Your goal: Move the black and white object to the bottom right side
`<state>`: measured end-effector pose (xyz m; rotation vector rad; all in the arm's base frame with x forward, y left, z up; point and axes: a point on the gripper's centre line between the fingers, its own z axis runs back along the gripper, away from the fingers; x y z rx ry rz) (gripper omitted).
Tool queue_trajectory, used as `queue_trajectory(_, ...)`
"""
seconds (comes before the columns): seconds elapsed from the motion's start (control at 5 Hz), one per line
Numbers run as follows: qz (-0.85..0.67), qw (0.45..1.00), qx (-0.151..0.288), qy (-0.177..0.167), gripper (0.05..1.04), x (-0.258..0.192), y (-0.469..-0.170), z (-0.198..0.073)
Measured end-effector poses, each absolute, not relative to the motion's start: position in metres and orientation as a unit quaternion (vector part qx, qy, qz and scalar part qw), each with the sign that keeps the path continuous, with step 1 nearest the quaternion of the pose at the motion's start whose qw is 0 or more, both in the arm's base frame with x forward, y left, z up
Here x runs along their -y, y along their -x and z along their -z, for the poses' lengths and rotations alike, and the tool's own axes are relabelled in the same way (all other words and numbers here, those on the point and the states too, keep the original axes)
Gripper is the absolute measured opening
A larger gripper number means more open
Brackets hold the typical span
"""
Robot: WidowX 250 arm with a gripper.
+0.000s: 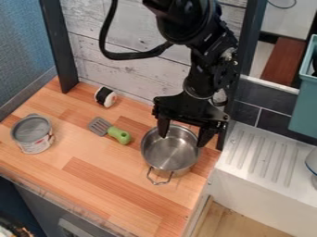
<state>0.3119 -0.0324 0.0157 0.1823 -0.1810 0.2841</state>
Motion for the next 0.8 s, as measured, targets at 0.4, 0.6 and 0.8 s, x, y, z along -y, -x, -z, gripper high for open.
queue_trajectory(0.4, -0.156, 0.979, 0.055, -0.117, 1.001, -0.007, -0.305, -0.005)
queue_trajectory(0.6, -0.184, 0.976, 0.051, -0.109, 1.001, -0.037, -0.303, -0.004)
queue_trajectory(0.8, -0.206, 0.971, 0.05, -0.109, 1.001, -0.069, -0.3, -0.005)
